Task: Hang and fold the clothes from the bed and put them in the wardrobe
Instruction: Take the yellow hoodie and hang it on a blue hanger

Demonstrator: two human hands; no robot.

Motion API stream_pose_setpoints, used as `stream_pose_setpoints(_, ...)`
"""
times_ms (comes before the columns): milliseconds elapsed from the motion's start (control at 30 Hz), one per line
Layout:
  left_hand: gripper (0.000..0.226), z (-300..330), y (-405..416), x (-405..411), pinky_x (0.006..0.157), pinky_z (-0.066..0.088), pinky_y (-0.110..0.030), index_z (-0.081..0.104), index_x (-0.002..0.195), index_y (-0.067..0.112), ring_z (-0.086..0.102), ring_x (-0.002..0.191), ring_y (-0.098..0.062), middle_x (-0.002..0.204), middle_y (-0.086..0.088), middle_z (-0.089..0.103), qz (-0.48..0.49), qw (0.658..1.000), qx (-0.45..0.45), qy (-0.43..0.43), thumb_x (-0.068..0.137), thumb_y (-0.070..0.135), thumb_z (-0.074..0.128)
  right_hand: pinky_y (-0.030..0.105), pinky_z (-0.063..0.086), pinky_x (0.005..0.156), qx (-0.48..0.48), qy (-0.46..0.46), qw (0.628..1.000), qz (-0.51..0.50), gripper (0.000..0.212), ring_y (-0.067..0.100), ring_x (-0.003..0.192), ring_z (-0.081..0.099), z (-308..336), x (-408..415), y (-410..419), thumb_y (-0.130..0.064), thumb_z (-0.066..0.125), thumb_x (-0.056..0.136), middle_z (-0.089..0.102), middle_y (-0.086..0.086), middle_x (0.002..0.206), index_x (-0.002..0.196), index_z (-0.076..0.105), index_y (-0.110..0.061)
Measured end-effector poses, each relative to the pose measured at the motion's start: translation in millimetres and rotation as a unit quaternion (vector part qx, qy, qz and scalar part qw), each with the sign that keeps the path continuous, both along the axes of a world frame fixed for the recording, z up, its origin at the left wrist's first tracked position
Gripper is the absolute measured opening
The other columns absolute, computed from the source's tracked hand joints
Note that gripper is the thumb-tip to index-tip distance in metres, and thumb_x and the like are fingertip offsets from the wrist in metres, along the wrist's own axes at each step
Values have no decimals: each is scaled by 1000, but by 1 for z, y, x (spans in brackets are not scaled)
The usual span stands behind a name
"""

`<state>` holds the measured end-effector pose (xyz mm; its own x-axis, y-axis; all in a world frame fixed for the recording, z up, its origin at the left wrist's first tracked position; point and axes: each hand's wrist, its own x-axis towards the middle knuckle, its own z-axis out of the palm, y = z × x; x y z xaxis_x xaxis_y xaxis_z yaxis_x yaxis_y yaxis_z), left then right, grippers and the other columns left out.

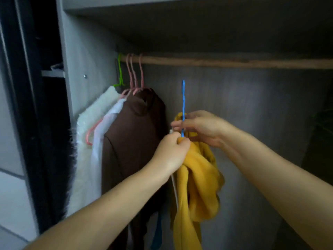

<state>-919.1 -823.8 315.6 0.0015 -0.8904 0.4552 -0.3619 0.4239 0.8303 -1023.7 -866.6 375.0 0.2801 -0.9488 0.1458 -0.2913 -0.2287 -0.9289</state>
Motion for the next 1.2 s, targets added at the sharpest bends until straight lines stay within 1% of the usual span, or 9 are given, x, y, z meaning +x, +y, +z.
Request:
stream_pose_setpoints(100,18,46,-17,34,66,38,-30,64,97,-1,50,75,-19,79,-11,57,21,998,-60,-7,92,10,50,25,45,76,-157,51,986,-4,28,19,93,59,37,31,-3,2,58,88,65,20,115,115,60,8)
stream_pose_setpoints(233,22,99,-42,77,56,41,-24,55,68,17,57,68,-19,64,3,55,111,983,-104,-105,87,27,51,47,49,94,-258,57,963,-47,23,31,101,64,80,75,-31,-3,59,86,67,22,107,108,61,4)
stream_pose_setpoints(400,20,109,-88,109,81,46,-35,62,99,9,58,105,-35,108,-18,64,187,949,-58,-246,92,20,48,32,47,76,-254,113,955,-102,22,24,91,60,81,121,-78,-12,58,88,63,11,96,107,62,0)
stream_pose_setpoints(500,37,83,-105,130,103,37,-43,54,124,8,42,123,-33,130,-13,49,266,886,-54,-375,92,24,46,32,47,77,-252,121,956,-85,3,25,89,61,56,140,-95,-9,60,88,64,9,87,88,58,-8)
stream_pose_setpoints(567,41,65,-111,146,110,27,-42,50,128,11,32,129,-29,139,-6,37,296,854,-86,-419,90,25,47,29,42,72,-259,127,955,-73,15,21,85,56,45,150,-101,-8,61,88,58,4,79,80,49,-12)
stream_pose_setpoints(700,40,46,-115,169,115,16,-40,45,132,14,23,136,-25,148,-4,28,338,824,-115,-439,93,20,41,44,45,96,-235,114,965,-34,26,34,109,59,39,165,-104,-2,56,91,62,26,114,112,49,12)
stream_pose_setpoints(767,41,43,-117,174,117,11,-44,43,133,15,23,137,-23,148,-3,29,356,796,-139,-470,93,21,38,39,45,96,-226,119,967,-22,21,35,113,56,39,168,-106,3,52,92,59,27,119,111,47,12)
stream_pose_setpoints(1033,57,43,-94,147,114,13,-54,43,138,14,36,132,-29,137,-10,45,315,796,-238,-458,84,25,55,22,41,92,-211,57,970,-107,39,16,112,55,10,114,-94,0,46,95,58,13,129,134,48,0)
stream_pose_setpoints(1200,38,31,-74,94,113,8,-56,54,124,17,39,126,-30,126,-9,50,218,804,-275,-480,87,26,54,25,32,107,-242,160,932,-219,48,20,132,45,-27,30,-54,-4,46,96,50,11,141,144,39,-7)
